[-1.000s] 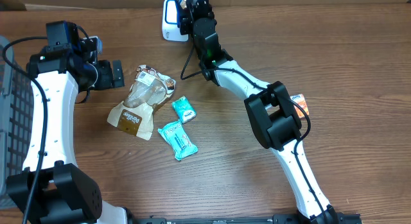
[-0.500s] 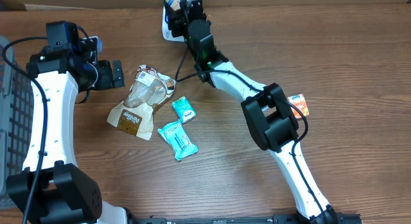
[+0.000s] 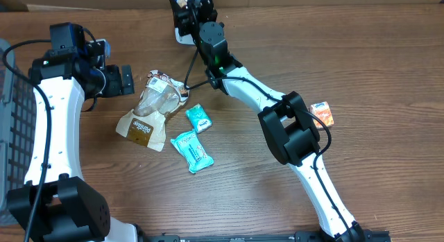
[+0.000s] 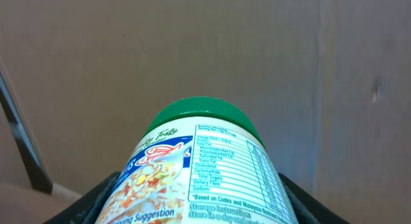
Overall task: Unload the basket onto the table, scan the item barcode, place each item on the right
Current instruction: 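Hold the jar label up in front of the scanner with right gripper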
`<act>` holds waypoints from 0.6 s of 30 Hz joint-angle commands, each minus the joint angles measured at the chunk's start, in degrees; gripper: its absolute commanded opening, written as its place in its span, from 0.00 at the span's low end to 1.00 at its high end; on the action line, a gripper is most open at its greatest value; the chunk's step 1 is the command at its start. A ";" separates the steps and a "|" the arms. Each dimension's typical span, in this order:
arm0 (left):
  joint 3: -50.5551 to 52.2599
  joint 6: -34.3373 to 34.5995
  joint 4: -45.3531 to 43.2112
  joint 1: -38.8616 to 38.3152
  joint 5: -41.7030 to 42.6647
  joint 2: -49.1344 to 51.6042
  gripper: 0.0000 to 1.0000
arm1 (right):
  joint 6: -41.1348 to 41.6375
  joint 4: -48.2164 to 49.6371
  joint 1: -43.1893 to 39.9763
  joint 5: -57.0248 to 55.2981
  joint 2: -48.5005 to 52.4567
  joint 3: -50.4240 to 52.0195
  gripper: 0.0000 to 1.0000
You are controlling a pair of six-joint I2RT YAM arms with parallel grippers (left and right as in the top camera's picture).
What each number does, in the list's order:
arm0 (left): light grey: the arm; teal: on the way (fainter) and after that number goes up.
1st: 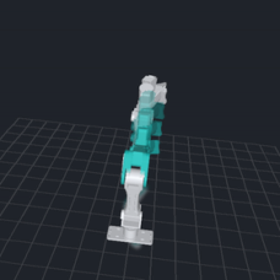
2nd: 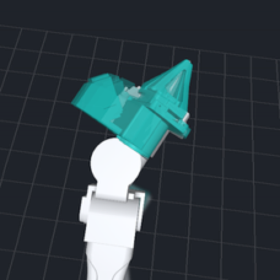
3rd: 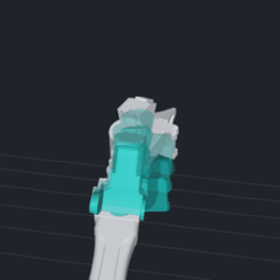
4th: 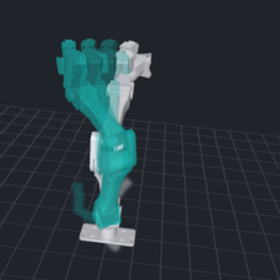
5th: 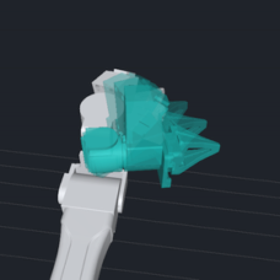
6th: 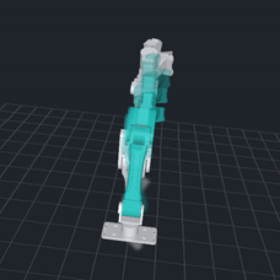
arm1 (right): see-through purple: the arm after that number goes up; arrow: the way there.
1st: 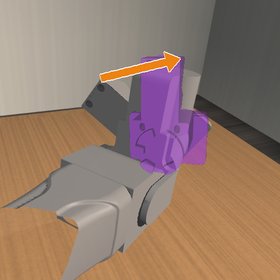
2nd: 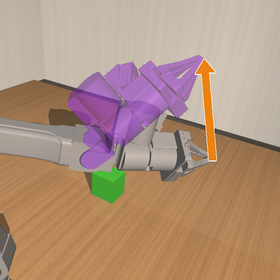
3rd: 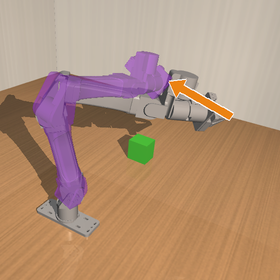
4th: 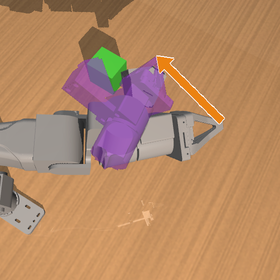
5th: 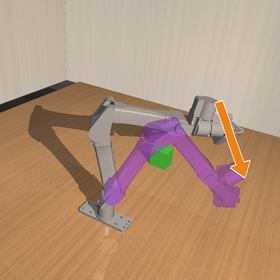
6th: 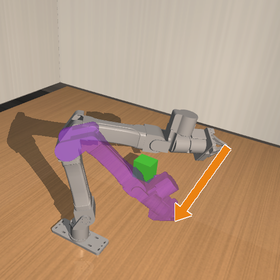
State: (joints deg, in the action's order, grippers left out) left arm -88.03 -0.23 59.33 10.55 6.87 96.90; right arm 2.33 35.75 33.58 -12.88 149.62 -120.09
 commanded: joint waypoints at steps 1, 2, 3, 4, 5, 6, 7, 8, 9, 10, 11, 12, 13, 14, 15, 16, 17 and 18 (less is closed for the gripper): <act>-0.85 -1.07 -0.02 0.26 0.22 -0.66 1.00 | -2.32 0.94 0.22 -0.61 -3.56 -3.04 0.20; -0.85 -1.07 0.00 0.26 0.22 -0.66 1.00 | -3.06 0.72 0.28 -0.70 -4.37 -3.04 0.19; -0.85 -1.05 0.00 0.26 0.22 -0.66 1.00 | -3.54 0.31 0.46 -1.44 -5.31 -3.04 0.19; -0.85 -1.07 0.00 0.26 0.22 -0.66 1.00 | -4.35 -0.39 0.63 -1.88 -6.21 -3.04 0.18; -0.85 -1.05 0.00 0.26 0.22 -0.66 1.00 | -4.85 -1.25 0.87 -2.36 -7.15 -3.04 0.17; -0.85 -1.05 0.00 0.26 0.22 -0.66 1.00 | -5.68 -2.51 1.16 -2.51 -8.33 -3.04 0.16; -0.85 -1.07 0.00 0.26 0.22 -0.66 1.00 | -5.88 -4.66 1.53 -2.54 -10.10 -3.04 0.15; -0.85 -1.07 0.00 0.26 0.22 -0.66 1.00 | -5.84 -6.38 1.77 -2.51 -11.41 -3.04 0.15; -0.85 -1.05 0.00 0.26 0.22 -0.66 1.00 | -5.86 -7.98 2.05 -2.51 -12.76 -3.04 0.14; -0.85 -1.05 0.00 0.26 0.22 -0.66 1.00 | -5.84 -9.55 2.23 -2.51 -14.03 -3.04 0.15; -0.85 -1.05 0.00 0.26 0.22 -0.66 1.00 | -5.84 -11.54 2.45 -2.51 -15.47 -3.04 0.14; -0.85 -1.07 0.00 0.26 0.20 -0.66 1.00 | -5.81 -13.35 2.69 -2.51 -16.83 -3.04 0.14; -0.85 -1.05 0.00 0.26 0.22 -0.66 1.00 | -5.79 -15.67 2.84 -2.49 -18.38 -3.04 0.15; -0.85 -1.07 0.00 0.26 0.22 -0.66 1.00 | -5.49 -19.19 3.13 -2.49 -20.55 -3.04 0.14; -0.85 -1.05 0.00 0.26 0.22 -0.66 1.00 | -5.33 -21.24 3.23 -2.47 -21.84 -3.04 0.13; -0.85 -1.07 0.00 0.26 0.22 -0.66 0.99 | -5.09 -25.18 3.34 -2.47 -24.20 -3.04 0.11; -0.85 -1.07 0.00 0.26 0.22 -0.66 1.00 | -4.33 -28.00 3.39 -2.47 -25.90 -3.04 0.10; -0.85 -1.07 0.00 0.26 0.22 -0.66 1.00 | -3.30 -31.34 3.39 -2.43 -27.91 -3.04 0.09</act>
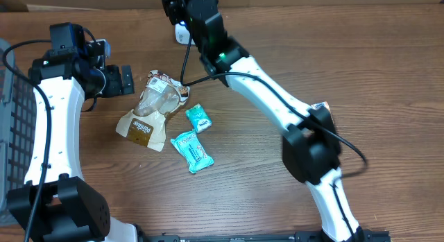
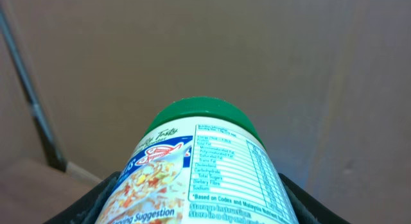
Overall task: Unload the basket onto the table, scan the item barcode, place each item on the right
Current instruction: 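Hold the jar label up in front of the scanner with right gripper, then carry the jar right and set it beside the Kleenex pack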
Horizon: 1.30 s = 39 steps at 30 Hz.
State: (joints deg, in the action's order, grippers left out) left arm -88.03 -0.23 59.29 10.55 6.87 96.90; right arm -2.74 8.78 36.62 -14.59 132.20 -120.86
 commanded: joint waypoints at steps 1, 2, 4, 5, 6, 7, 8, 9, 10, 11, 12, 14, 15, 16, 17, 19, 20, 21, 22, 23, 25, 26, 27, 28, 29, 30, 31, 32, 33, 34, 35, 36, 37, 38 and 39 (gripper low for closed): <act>-0.85 -1.05 0.04 0.26 0.22 -0.66 1.00 | 2.89 -7.61 0.35 -0.74 -12.46 -2.27 0.09; -0.85 -1.07 0.04 0.26 0.20 -0.66 1.00 | 3.45 -10.47 0.33 -0.59 -14.27 -2.27 0.09; -0.85 -1.07 0.02 0.26 0.22 -0.66 1.00 | 4.37 -17.42 0.26 -0.52 -18.47 -2.27 0.09; -0.85 -1.07 0.04 0.26 0.22 -0.66 0.99 | 4.48 -20.70 0.22 -0.55 -20.39 -2.27 0.08; -0.85 -1.07 0.04 0.26 0.22 -0.66 1.00 | 4.48 -24.85 0.17 -0.55 -22.88 -2.27 0.08; -0.85 -1.05 0.04 0.26 0.22 -0.66 1.00 | 4.48 -28.13 0.02 -0.55 -24.72 -2.27 0.09; -0.85 -1.07 0.04 0.26 0.22 -0.66 1.00 | 4.48 -32.00 -0.11 -0.57 -26.80 -2.27 0.09; -0.85 -1.07 0.04 0.26 0.22 -0.66 1.00 | 4.48 -35.01 -0.31 -0.55 -28.24 -2.27 0.09; -0.85 -1.07 0.04 0.26 0.22 -0.66 1.00 | 4.48 -38.71 -0.39 -0.59 -29.94 -2.27 0.08; -0.85 -1.07 0.04 0.26 0.22 -0.66 1.00 | 4.50 -42.05 -0.70 -0.61 -31.21 -2.27 0.07; -0.85 -1.05 0.04 0.26 0.22 -0.66 1.00 | 5.35 -46.01 -0.96 -0.57 -32.50 -2.27 0.07; -0.85 -1.07 0.02 0.26 0.22 -0.66 1.00 | 6.43 -52.30 -1.57 -0.52 -33.86 -2.27 0.07; -0.85 -1.05 0.04 0.26 0.22 -0.66 1.00 | 6.45 -55.80 -2.01 -0.55 -34.07 -2.27 0.07; -0.85 -1.07 0.04 0.26 0.22 -0.66 1.00 | 6.45 -58.62 -2.43 -0.55 -34.07 -2.27 0.07; -0.85 -1.07 0.04 0.26 0.22 -0.66 1.00 | 7.13 -62.03 -3.08 -0.57 -34.03 -2.16 0.07; -0.85 -1.05 0.04 0.26 0.22 -0.66 1.00 | 9.22 -68.35 -4.61 -0.55 -33.46 -1.49 0.07; -0.85 -1.05 0.02 0.26 0.22 -0.66 1.00 | 10.14 -70.23 -5.16 -0.57 -33.24 -1.05 0.06; -0.85 -1.07 0.04 0.26 0.22 -0.66 1.00 | 11.50 -72.85 -6.05 -0.52 -32.96 -0.22 0.06; -0.85 -1.07 0.04 0.26 0.22 -0.66 1.00 | 12.92 -75.06 -7.06 -0.52 -32.52 1.05 0.06; -0.85 -1.05 0.04 0.26 0.22 -0.66 1.00 | 13.79 -76.43 -7.80 -0.52 -32.22 2.05 0.06; -0.85 -1.07 0.04 0.26 0.22 -0.66 1.00 | 16.59 -77.85 -9.92 -0.52 -30.95 6.10 0.04; -0.85 -1.07 0.04 0.26 0.22 -0.66 1.00 | 17.00 -77.66 -10.78 -0.55 -30.32 8.07 0.04; -0.85 -1.05 0.04 0.26 0.22 -0.66 1.00 | 17.51 -77.35 -11.45 -0.55 -29.92 9.70 0.04; -0.85 -1.07 0.04 0.26 0.22 -0.66 1.00 | 17.84 -76.48 -12.35 -0.48 -29.33 12.00 0.04; -0.85 -1.07 0.04 0.26 0.22 -0.66 1.00 | 17.94 -75.52 -13.00 -0.20 -28.98 13.94 0.04; -0.85 -1.07 0.04 0.26 0.22 -0.66 1.00 | 18.03 -74.03 -13.88 -0.04 -28.50 16.41 0.04; -0.85 -1.07 0.04 0.26 0.22 -0.66 1.00 | 18.08 -72.59 -14.60 0.24 -28.28 18.49 0.05; -0.85 -1.05 0.04 0.26 0.22 -0.66 1.00 | 18.93 -70.62 -15.47 0.52 -27.87 21.03 0.05; -0.85 -1.05 0.04 0.26 0.22 -0.66 1.00 | 20.13 -68.94 -16.22 0.57 -27.61 23.08 0.05; -0.85 -1.05 0.04 0.26 0.22 -0.66 1.00 | 21.09 -67.47 -16.87 0.57 -27.36 24.92 0.05; -0.85 -1.05 0.04 0.26 0.22 -0.66 1.00 | 21.22 -65.96 -17.51 0.76 -27.10 26.67 0.05; -0.85 -1.05 0.04 0.26 0.22 -0.66 1.00 | 21.24 -64.83 -18.16 0.85 -26.80 28.24 0.05; -0.85 -1.07 0.04 0.26 0.22 -0.66 1.00 | 21.24 -63.71 -18.91 1.14 -26.51 29.83 0.05; -0.85 -1.05 0.02 0.26 0.22 -0.66 1.00 | 21.24 -62.66 -19.50 1.53 -26.18 31.17 0.05; -0.85 -1.07 0.04 0.26 0.22 -0.66 0.99 | 21.22 -61.68 -20.09 2.14 -25.97 32.44 0.05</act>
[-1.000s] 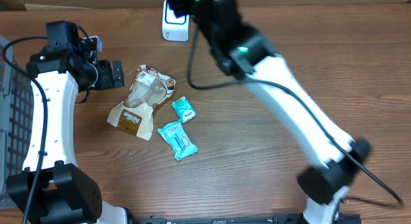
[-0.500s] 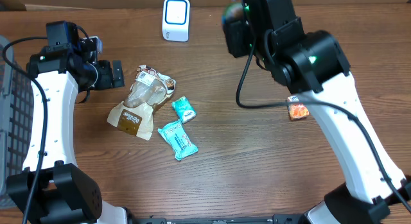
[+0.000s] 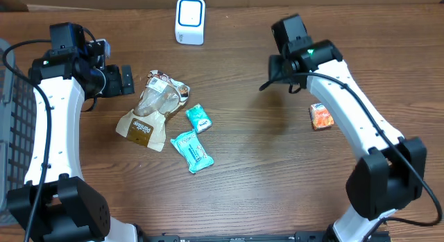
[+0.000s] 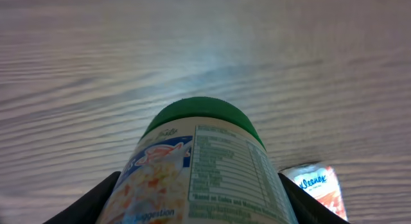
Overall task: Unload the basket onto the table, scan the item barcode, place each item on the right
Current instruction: 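Carry the jar right and set it beside the Kleenex pack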
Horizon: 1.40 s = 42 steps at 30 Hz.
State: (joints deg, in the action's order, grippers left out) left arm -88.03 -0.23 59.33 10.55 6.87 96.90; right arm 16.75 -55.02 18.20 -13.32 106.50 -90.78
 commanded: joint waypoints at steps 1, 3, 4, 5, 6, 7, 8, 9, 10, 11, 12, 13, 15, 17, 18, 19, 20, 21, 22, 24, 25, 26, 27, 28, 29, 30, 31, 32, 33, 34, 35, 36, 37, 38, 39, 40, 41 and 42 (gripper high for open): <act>-0.85 -1.07 0.00 0.26 0.22 -0.66 1.00 | 1.70 3.21 -2.36 1.64 0.07 3.72 0.05; -0.85 -1.07 0.00 0.26 0.22 -0.66 1.00 | 1.68 5.40 -3.48 2.80 0.26 6.38 0.05; -0.85 -1.07 -0.02 0.26 0.22 -0.66 1.00 | 1.68 6.47 -3.85 3.15 0.26 7.76 0.05; -0.85 -1.07 0.00 0.26 0.22 -0.66 1.00 | 1.68 7.52 -4.11 3.15 0.26 9.07 0.05; -0.85 -1.05 0.00 0.26 0.22 -0.66 0.99 | 1.68 8.26 -4.17 3.15 0.26 10.08 0.06; -0.85 -1.05 0.00 0.26 0.22 -0.66 1.00 | 1.68 8.85 -4.20 3.13 0.26 10.97 0.07; -0.85 -1.07 0.00 0.26 0.22 -0.66 1.00 | 1.68 9.44 -4.20 3.15 0.26 11.80 0.07; -0.85 -1.05 0.00 0.26 0.22 -0.66 1.00 | 1.68 9.86 -4.17 3.15 0.26 12.52 0.08; -0.85 -1.07 0.00 0.26 0.22 -0.66 1.00 | 1.68 10.01 -4.20 3.13 0.26 13.20 0.08; -0.85 -1.07 0.00 0.26 0.22 -0.66 1.00 | 1.68 9.99 -4.20 3.13 0.26 13.62 0.08; -0.85 -1.07 0.00 0.26 0.22 -0.66 1.00 | 1.68 9.79 -4.20 3.13 0.26 13.94 0.09; -0.85 -1.05 0.00 0.26 0.22 -0.66 1.00 | 1.68 9.51 -4.20 3.13 0.26 14.16 0.09; -0.85 -1.05 0.00 0.26 0.22 -0.66 1.00 | 1.70 9.16 -4.20 3.13 0.26 14.29 0.10; -0.85 -1.05 0.00 0.26 0.22 -0.66 1.00 | 1.70 8.87 -4.20 3.13 0.26 14.29 0.12; -0.85 -1.07 0.00 0.26 0.22 -0.66 1.00 | 1.70 8.79 -4.20 3.13 0.26 14.29 0.13; -0.85 -1.07 0.00 0.26 0.22 -0.66 1.00 | 1.70 8.35 -4.20 3.13 0.26 14.29 0.15; -0.85 -1.07 0.00 0.26 0.22 -0.66 1.00 | 1.70 7.87 -4.20 3.15 0.26 14.29 0.15; -0.85 -1.05 0.00 0.26 0.22 -0.66 1.00 | 1.73 7.28 -4.20 3.15 0.26 14.29 0.16; -0.85 -1.07 0.00 0.26 0.22 -0.66 1.00 | 1.75 6.43 -4.20 3.19 0.26 14.29 0.17; -0.85 -1.07 0.00 0.26 0.22 -0.66 1.00 | 1.75 3.32 -4.20 5.86 0.26 14.29 0.19; -0.85 -1.07 0.00 0.26 0.22 -0.66 1.00 | 1.73 2.67 -4.20 6.82 0.26 14.29 0.19; -0.85 -1.07 -0.02 0.26 0.22 -0.66 1.00 | 1.73 2.08 -4.20 7.72 0.26 14.29 0.19; -0.85 -1.05 0.00 0.26 0.22 -0.66 1.00 | 1.73 1.55 -4.20 8.35 0.26 14.29 0.19; -0.85 -1.07 0.00 0.26 0.22 -0.66 1.00 | 1.73 1.16 -4.20 8.52 0.26 14.29 0.19; -0.85 -1.07 0.00 0.26 0.22 -0.66 0.99 | 1.75 0.52 -4.20 8.52 0.26 14.29 0.19; -0.85 -1.05 0.00 0.26 0.22 -0.66 1.00 | 1.79 -0.35 -4.20 8.55 0.26 14.29 0.19; -0.85 -1.07 0.00 0.26 0.22 -0.66 0.99 | 2.27 -1.25 -4.20 8.52 0.26 14.29 0.20; -0.85 -1.07 0.00 0.26 0.22 -0.66 1.00 | 2.86 -2.34 -4.20 8.55 0.26 14.29 0.21; -0.85 -1.05 0.00 0.26 0.22 -0.66 1.00 | 3.04 -3.69 -4.20 8.57 0.26 14.29 0.21; -0.85 -1.07 0.00 0.26 0.22 -0.66 0.99 | 3.04 -5.16 -4.20 8.55 0.26 14.29 0.21; -0.85 -1.05 0.00 0.26 0.22 -0.66 1.00 | 3.04 -6.32 -4.20 8.55 0.26 14.29 0.23; -0.85 -1.07 0.00 0.26 0.22 -0.66 1.00 | 3.04 -7.56 -4.20 8.55 0.26 14.29 0.24; -0.85 -1.05 0.00 0.26 0.22 -0.66 1.00 | 3.04 -8.22 -4.20 8.55 0.26 14.29 0.24; -0.85 -1.05 0.00 0.26 0.20 -0.66 1.00 | 3.02 -8.90 -4.20 8.55 0.26 14.29 0.24; -0.85 -1.07 0.00 0.26 0.22 -0.66 1.00 | 2.99 -9.27 -4.20 8.52 0.26 14.29 0.24; -0.85 -1.07 0.00 0.26 0.22 -0.66 1.00 | 2.99 -9.33 -4.20 8.52 0.26 14.29 0.25; -0.85 -1.07 0.00 0.26 0.20 -0.66 1.00 | 2.99 -9.18 -4.20 8.52 0.26 14.29 0.25; -0.85 -1.05 0.00 0.26 0.22 -0.66 1.00 | 2.99 -8.98 -4.20 8.52 0.26 14.29 0.27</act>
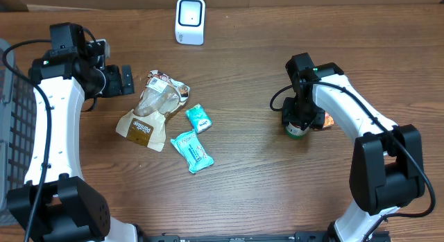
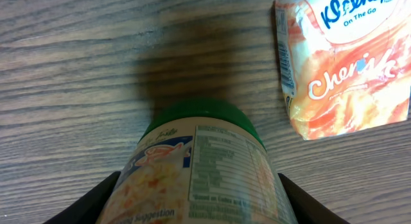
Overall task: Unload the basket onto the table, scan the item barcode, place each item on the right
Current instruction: 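Carry the jar right and set it beside the Kleenex pack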
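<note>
A green-lidded jar (image 2: pixel 199 166) with a printed nutrition label sits between the fingers of my right gripper (image 2: pixel 196 205), which is shut on it, lid pointing down close over the table. In the overhead view the jar (image 1: pixel 296 126) shows under the right wrist at the table's right. The white barcode scanner (image 1: pixel 189 20) stands at the far edge, left of centre. My left gripper (image 1: pixel 126 80) hangs at the far left, jaws apart and holding nothing.
An orange Kleenex tissue pack (image 2: pixel 343 63) lies right beside the jar. A brown snack bag (image 1: pixel 151 110) and two teal packets (image 1: pixel 192 150) lie left of centre. A grey basket edge (image 1: pixel 8 124) shows at far left.
My right gripper has come nearer and lower with the jar, from the upper right table to just beside the tissue pack. The jar's lid is now close above the wood. Left arm unchanged.
My right gripper held the jar up by the scanner at the far edge, first to its right and then over it. Then it was over the right half of the table, and now it holds the jar low next to the tissue pack.
</note>
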`<act>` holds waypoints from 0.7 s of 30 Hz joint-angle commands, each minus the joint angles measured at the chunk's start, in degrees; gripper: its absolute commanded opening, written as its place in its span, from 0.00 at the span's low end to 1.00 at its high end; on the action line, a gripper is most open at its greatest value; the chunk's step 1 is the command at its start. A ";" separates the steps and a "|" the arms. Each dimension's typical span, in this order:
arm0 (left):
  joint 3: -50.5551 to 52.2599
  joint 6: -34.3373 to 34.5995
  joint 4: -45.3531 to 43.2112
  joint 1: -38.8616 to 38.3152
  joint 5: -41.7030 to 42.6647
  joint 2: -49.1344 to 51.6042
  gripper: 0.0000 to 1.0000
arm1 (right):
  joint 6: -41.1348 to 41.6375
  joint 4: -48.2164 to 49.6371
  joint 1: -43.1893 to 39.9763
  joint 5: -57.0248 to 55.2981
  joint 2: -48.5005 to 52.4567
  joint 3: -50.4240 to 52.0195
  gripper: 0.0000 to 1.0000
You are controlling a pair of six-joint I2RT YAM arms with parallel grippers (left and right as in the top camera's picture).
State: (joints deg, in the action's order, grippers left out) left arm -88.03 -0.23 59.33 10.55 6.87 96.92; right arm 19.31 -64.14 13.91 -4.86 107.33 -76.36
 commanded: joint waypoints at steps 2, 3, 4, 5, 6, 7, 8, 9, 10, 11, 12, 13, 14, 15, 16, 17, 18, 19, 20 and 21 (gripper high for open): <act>-0.85 -1.07 0.00 0.26 0.22 -0.68 1.00 | 0.44 0.50 0.09 0.07 -0.57 -0.13 0.29; -0.85 -1.07 0.00 0.26 0.22 -0.68 1.00 | 0.44 0.61 0.09 0.02 -0.57 -0.13 0.29; -0.85 -1.07 0.00 0.26 0.22 -0.68 1.00 | 0.42 0.79 0.07 -0.22 -0.57 -0.13 0.29; -0.85 -1.07 0.00 0.26 0.22 -0.68 1.00 | 0.44 0.81 0.02 -0.35 -0.57 -0.13 0.29; -0.85 -1.07 0.00 0.26 0.22 -0.68 1.00 | 0.42 0.94 -0.20 -0.70 -0.57 -0.13 0.29; -0.85 -1.07 0.00 0.26 0.22 -0.68 1.00 | 0.44 0.96 -0.44 -1.14 -0.57 -0.13 0.29; -0.85 -1.07 0.00 0.26 0.22 -0.68 0.99 | 0.44 1.01 -0.87 -1.81 -0.57 -0.13 0.29; -0.85 -1.05 -0.02 0.26 0.22 -0.68 1.00 | 0.46 1.05 -1.49 -2.40 -0.57 -0.13 0.29; -0.85 -1.05 -0.02 0.26 0.22 -0.68 1.00 | 0.44 1.27 -2.19 -2.84 -0.57 -0.13 0.29; -0.85 -1.07 0.00 0.26 0.22 -0.68 1.00 | 0.44 1.57 -3.15 -3.06 -0.57 -0.13 0.30; -0.85 -1.07 0.00 0.26 0.22 -0.68 1.00 | 0.44 2.10 -4.26 -2.99 -0.57 -0.13 0.30; -0.85 -1.07 0.00 0.26 0.22 -0.68 1.00 | 0.44 2.54 -5.20 -2.99 -0.57 -0.13 0.30; -0.85 -1.05 0.00 0.26 0.22 -0.68 1.00 | 0.46 3.80 -7.93 -2.97 -0.57 -0.13 0.31; -0.85 -1.05 0.00 0.26 0.22 -0.68 1.00 | 0.48 4.37 -9.31 -2.93 -0.57 -0.13 0.31; -0.85 -1.07 0.00 0.26 0.22 -0.68 1.00 | 0.50 4.70 -10.27 -2.82 -0.57 -0.13 0.31; -0.85 -1.05 0.00 0.26 0.22 -0.68 1.00 | 0.70 4.98 -11.39 -2.56 -0.57 -0.13 0.31; -0.85 -1.07 0.00 0.26 0.22 -0.68 1.00 | 0.94 5.18 -12.17 -2.49 -0.57 -0.13 0.31; -0.85 -1.07 0.00 0.26 0.22 -0.68 1.00 | 1.75 5.40 -13.49 -2.45 -0.57 -0.13 0.31; -0.85 -1.05 0.00 0.26 0.22 -0.68 1.00 | 1.75 5.57 -14.36 -1.99 -0.57 -0.13 0.31; -0.85 -1.05 0.00 0.26 0.22 -0.68 0.99 | 1.73 5.75 -15.26 -1.22 -0.57 -0.13 0.31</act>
State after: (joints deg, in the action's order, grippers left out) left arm -88.03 -0.23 59.33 10.55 6.90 96.92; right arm 19.81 -58.98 1.08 -6.39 107.33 -76.34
